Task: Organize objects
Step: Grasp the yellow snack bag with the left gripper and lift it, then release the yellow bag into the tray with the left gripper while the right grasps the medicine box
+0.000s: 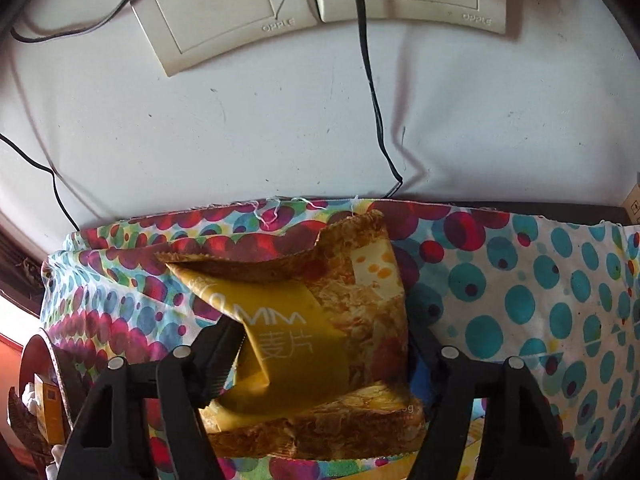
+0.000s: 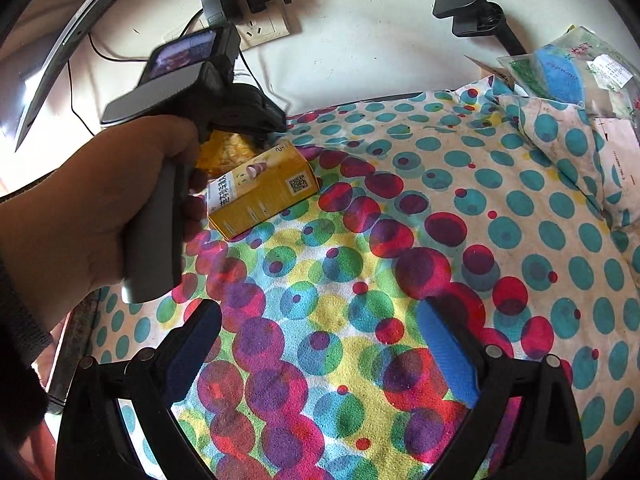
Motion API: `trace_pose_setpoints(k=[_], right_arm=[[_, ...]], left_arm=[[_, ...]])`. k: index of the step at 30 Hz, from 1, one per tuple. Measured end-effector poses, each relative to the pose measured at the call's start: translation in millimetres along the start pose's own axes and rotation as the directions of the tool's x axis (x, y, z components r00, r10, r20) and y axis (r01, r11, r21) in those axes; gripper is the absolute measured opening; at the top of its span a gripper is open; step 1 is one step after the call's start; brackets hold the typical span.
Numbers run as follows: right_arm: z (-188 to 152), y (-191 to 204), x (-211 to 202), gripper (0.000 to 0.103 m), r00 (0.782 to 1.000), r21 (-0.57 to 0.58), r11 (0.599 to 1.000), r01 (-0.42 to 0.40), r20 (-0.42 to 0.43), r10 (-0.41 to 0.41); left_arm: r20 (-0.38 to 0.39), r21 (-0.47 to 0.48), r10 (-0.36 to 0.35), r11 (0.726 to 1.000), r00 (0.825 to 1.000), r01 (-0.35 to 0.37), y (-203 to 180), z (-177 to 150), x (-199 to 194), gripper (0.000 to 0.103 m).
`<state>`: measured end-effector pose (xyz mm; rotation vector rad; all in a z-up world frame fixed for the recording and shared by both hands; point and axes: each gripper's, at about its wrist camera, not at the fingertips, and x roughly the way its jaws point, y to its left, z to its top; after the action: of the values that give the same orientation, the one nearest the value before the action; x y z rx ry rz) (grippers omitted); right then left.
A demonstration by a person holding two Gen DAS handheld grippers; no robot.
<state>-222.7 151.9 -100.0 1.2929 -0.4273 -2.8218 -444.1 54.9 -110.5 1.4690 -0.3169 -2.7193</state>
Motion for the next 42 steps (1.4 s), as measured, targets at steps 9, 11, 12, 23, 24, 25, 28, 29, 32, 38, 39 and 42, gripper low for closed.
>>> trace_pose_setpoints(k=[9,11,12,23,24,25,28,29,32,38,39,42], right_arm=[[-0.8,1.2,1.5,0.097,1.0,-0.015,1.0,0.018,-0.007,-0.018],[-0.3,1.6,1.8,0.097,1.0,-0.019,1.0,0.023,-0.008,-0.023],[-0.1,2.1,2.0,0.097,1.0,-0.022,0.999,0.028,-0.01,-0.028],[1.1,8.6,4.5,0.099,0.997,-0.059,0.996,0.07,-0.026,-0.072],[1.0,9.4,4.8,0.099,0.997,-0.065,0.995,0.075,-0.029,-0.077],[0.8,10.6,5.3,0.1,0.996,-0.071,0.994,0.08,-0.031,-0.083],[0.7,12.3,6.8,0.101,0.995,-0.084,0.992,0.089,-0.037,-0.093],[0.8,12.6,7.5,0.101,0.995,-0.086,0.992,0.091,-0.038,-0.095],[0.8,13.6,7.9,0.101,0.995,-0.086,0.992,0.092,-0.039,-0.096],[-0.4,18.2,10.6,0.103,0.99,-0.119,0.985,0.126,-0.051,-0.132],[-0.5,18.7,11.6,0.103,0.989,-0.124,0.984,0.132,-0.053,-0.139],[-1.6,21.7,14.1,0.103,0.984,-0.147,0.977,0.156,-0.059,-0.166]], left_arm=[[0.107,-0.055,-0.05,0.997,0.993,0.056,39.0,-8.3,-43.8,0.064],[0.117,-0.057,-0.049,0.997,0.992,0.056,48.5,-16.0,-54.4,0.064],[0.121,-0.056,-0.055,0.997,0.991,0.062,53.9,-22.0,-59.4,0.064],[0.191,-0.096,-0.039,0.994,0.981,0.058,96.6,-70.8,-90.8,0.064],[0.199,-0.106,-0.032,0.993,0.979,0.055,102.3,-75.6,-94.0,0.064],[0.201,-0.116,-0.028,0.992,0.979,0.052,110.2,-79.8,-96.3,0.064],[0.218,-0.147,-0.011,0.988,0.976,0.044,131.1,-94.0,-106.0,0.063],[0.22,-0.156,-0.008,0.987,0.975,0.043,139.7,-99.4,-108.0,0.064],[0.23,-0.181,0.014,0.983,0.973,0.029,167.1,-116.8,-115.4,0.063],[0.214,-0.25,0.054,0.968,0.975,0.001,229.4,-142.2,-123.4,0.063],[0.211,-0.261,0.063,0.965,0.975,-0.006,240.2,-146.8,-124.1,0.063],[0.201,-0.301,0.078,0.954,0.977,-0.014,270.2,-160.7,-124.9,0.063]])
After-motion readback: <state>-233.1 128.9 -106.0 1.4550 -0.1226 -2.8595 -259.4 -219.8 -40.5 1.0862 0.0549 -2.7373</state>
